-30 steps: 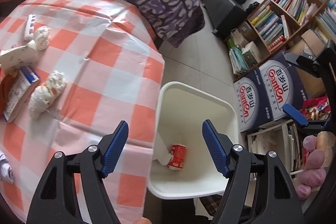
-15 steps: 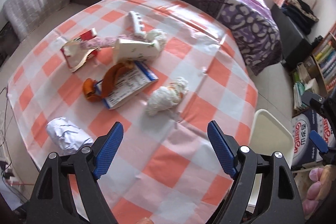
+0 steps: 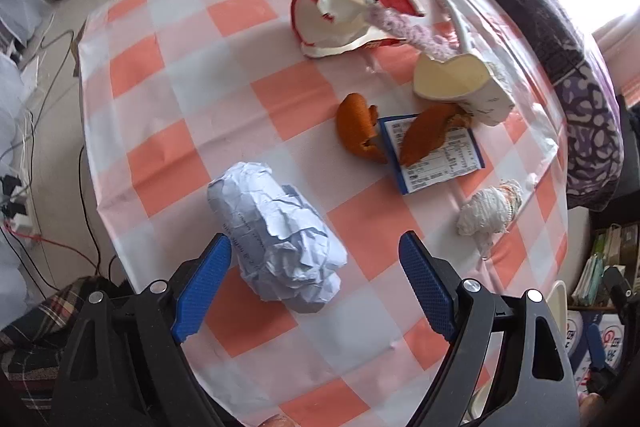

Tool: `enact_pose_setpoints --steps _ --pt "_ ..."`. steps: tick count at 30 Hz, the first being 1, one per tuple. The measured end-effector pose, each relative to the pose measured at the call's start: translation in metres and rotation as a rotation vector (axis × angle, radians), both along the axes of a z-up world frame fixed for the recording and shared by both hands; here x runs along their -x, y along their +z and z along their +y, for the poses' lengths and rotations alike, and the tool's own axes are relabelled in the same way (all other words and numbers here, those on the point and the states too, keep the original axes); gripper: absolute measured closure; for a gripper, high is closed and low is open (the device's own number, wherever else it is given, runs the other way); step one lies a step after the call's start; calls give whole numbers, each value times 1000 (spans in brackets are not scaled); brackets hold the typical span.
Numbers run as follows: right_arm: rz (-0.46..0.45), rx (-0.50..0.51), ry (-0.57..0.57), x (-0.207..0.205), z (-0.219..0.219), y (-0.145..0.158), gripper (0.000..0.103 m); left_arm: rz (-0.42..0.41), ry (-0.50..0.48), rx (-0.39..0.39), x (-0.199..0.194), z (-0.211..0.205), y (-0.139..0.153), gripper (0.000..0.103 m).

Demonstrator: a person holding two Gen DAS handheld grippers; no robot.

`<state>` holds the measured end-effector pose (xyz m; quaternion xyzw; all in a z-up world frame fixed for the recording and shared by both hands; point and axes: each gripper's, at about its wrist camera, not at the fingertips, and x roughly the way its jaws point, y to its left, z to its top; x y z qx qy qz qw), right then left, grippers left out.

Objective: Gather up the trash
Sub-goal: 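Grasp the crumpled paper ball with left tool while right tool reaches tissue bundle, then lift the paper ball with left tool while right tool carries tissue bundle to bin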

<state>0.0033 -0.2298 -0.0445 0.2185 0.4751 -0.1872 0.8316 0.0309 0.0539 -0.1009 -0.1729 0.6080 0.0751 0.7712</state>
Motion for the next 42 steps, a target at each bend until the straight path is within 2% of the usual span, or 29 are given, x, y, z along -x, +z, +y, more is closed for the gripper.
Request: enact_pose_setpoints --steps 4,8,10,11,12,15,21,25,31,32,33,34,35,38,42 --pt "36 -42 28 -11 15 -15 7 88 16 67 -2 10 -17 20" --pt "65 -99 33 -22 30 -32 7 129 4 100 -5 14 -26 22" --pt "78 -116 32 -30 37 -41 7 138 -7 109 -5 16 -29 35" --pt "85 -122 32 -33 40 -45 7 145 -13 112 -5 17 -30 37" --pt "91 -129 31 -36 44 -49 7 142 -17 114 -6 18 -30 43" --pt "100 -149 34 -46 53 -60 7 132 -43 132 -7 18 -27 47" --pt "84 -153 58 -62 72 -70 8 92 -80 195 -12 34 -14 49" --pt "79 -132 76 -72 80 -73 12 6 -85 174 -14 42 10 49" --pt "83 -108 133 -84 93 -82 27 -91 -85 126 -18 54 35 49" --pt "85 -90 150 -85 95 -82 33 -96 -85 123 -19 56 36 49" --pt "87 -77 167 -88 97 -84 48 -100 -86 120 -19 57 37 49" --pt "94 -67 180 -89 98 -85 59 -104 -88 116 -19 58 39 49" --pt "93 -62 190 -89 99 -86 64 -110 -90 111 -20 58 40 49" --pt "53 -90 199 -86 96 -80 67 -134 -102 94 -22 52 43 49" --pt "-27 -112 203 -79 92 -58 67 -205 -114 50 -20 51 58 49"
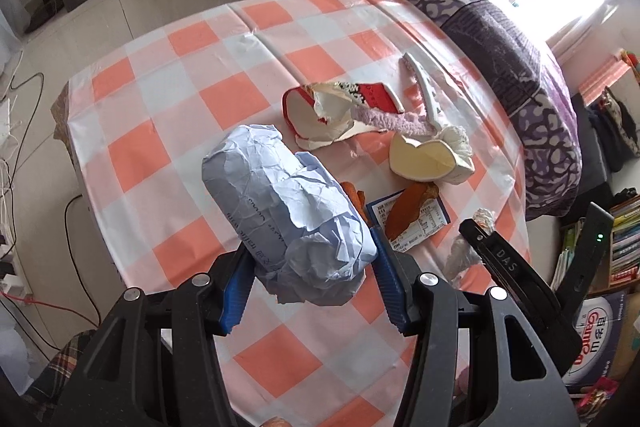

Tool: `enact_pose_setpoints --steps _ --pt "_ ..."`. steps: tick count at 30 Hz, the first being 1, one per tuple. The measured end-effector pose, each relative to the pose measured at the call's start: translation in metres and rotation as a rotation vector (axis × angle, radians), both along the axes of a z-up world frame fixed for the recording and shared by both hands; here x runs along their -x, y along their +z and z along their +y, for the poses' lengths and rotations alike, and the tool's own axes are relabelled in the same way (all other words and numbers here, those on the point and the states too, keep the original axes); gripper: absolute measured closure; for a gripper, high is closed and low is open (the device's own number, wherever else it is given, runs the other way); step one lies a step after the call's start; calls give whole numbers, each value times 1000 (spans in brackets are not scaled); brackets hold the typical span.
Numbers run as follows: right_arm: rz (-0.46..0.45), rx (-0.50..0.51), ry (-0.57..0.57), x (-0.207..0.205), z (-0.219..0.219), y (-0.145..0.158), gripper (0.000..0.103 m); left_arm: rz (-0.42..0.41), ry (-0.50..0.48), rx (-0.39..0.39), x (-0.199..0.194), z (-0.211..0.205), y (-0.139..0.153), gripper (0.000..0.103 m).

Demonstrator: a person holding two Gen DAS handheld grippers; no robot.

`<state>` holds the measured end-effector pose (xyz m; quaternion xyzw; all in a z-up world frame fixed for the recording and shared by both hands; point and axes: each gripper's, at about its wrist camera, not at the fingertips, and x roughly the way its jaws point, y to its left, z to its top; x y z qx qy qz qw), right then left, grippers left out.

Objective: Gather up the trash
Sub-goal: 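Lift the paper ball with left tool while right tool carries tissue bundle to bin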

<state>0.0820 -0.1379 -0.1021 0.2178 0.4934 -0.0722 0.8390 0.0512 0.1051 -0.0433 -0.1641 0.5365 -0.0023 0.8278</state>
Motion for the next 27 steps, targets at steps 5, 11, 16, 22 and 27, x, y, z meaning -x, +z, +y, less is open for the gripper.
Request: enact_pose_setpoints --steps 5,11,16,22,27 --pt "-86 -18 -6 10 -6 29 67 -110 -4 -37 -1 -4 21 49" --pt "-177 13 -9 25 -12 59 67 -251 -20 -101 5 -17 44 49" --pt "-270 132 -18 44 -11 85 66 -343 -38 -137 11 -32 59 49" --pt "-325 204 -25 66 -21 104 66 -408 -72 -151 18 -54 67 49" --pt "-316 197 -47 81 -38 111 66 -423 -103 -138 24 -71 68 49"
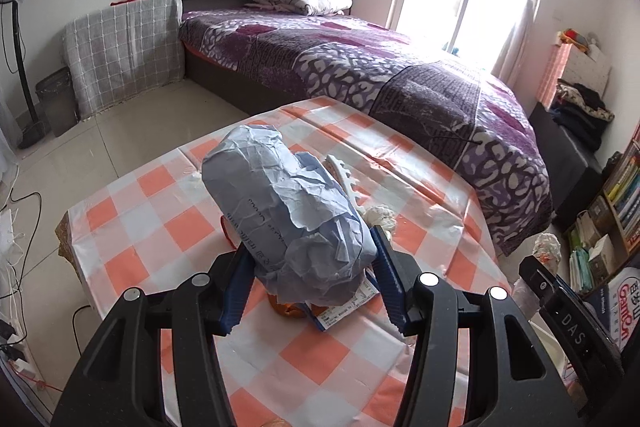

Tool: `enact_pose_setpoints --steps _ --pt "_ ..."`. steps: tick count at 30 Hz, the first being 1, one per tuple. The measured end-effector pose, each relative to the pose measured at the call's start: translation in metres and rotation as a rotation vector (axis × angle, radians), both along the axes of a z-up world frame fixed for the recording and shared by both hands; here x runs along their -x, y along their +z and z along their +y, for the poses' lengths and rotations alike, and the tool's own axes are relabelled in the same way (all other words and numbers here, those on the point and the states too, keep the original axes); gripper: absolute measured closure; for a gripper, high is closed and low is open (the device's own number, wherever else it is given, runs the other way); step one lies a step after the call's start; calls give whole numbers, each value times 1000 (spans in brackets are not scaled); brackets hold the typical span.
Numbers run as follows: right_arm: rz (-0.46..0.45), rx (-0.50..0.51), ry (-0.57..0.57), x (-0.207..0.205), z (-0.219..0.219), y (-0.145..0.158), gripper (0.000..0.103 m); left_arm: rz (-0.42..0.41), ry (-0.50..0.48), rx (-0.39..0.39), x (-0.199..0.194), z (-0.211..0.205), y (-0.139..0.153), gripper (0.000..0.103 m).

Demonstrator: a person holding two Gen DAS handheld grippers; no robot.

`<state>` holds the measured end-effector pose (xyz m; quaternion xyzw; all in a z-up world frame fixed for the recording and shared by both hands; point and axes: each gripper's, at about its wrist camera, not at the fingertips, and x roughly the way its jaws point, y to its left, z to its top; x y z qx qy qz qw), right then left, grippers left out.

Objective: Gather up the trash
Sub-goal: 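Lift the paper ball with left tool while right tool carries tissue bundle to bin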

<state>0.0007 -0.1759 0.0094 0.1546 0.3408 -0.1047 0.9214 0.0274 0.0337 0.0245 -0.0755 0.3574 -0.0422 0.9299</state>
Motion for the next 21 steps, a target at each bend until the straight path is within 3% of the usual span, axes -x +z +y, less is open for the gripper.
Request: enact_pose_setpoints --steps 21 --pt "71 -64 -298 62 -114 3 65 4 -189 -21 23 -86 -13 48"
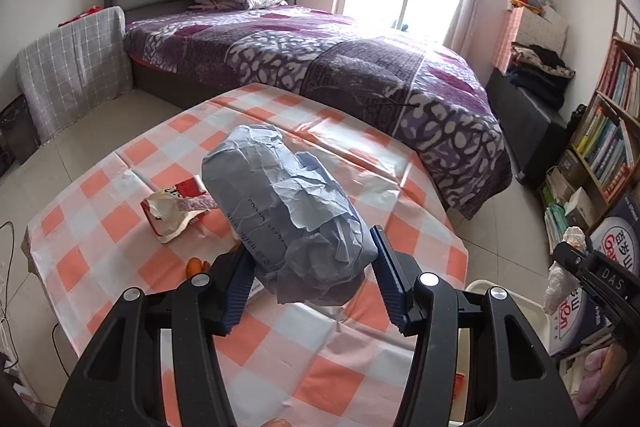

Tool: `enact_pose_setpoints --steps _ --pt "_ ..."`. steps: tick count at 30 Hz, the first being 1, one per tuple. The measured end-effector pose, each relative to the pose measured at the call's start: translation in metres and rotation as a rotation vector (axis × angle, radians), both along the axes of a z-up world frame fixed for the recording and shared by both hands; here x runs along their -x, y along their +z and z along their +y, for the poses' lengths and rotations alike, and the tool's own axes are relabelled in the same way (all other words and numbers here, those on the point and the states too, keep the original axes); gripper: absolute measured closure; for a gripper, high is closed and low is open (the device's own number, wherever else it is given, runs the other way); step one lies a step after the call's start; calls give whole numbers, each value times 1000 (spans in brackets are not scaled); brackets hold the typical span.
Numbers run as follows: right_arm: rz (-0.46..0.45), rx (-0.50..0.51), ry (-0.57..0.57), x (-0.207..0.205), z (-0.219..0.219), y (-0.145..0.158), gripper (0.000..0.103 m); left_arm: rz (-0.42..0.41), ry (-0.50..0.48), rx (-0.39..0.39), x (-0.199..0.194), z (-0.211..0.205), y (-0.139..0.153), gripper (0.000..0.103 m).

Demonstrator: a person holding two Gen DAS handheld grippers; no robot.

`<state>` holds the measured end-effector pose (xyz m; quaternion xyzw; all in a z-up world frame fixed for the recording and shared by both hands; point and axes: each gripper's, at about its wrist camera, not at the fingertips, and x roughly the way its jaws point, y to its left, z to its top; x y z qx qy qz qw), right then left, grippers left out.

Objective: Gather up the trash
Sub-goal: 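Lift the paper ball with left tool while right tool carries tissue bundle to bin, then release the tissue bundle into bin with right tool while left drops paper ball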

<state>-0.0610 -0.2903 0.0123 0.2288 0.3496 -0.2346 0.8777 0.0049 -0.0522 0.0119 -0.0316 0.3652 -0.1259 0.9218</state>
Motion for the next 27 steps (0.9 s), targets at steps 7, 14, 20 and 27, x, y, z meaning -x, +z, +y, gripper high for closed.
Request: enact_pose_setpoints --steps 7,14,20,27 --pt "26 -36 -122 24 -38 -3 62 28 -109 1 15 -37 -10 48" --pt "-5 -33 -210 47 -67 4 42 26 -249 -8 36 -83 -17 48" --pt "-24 -49 -283 68 -89 6 25 27 -363 -23 57 -123 -25 48" --pt "-46 -84 -348 82 -111 9 19 38 -460 -45 74 -153 -37 48"
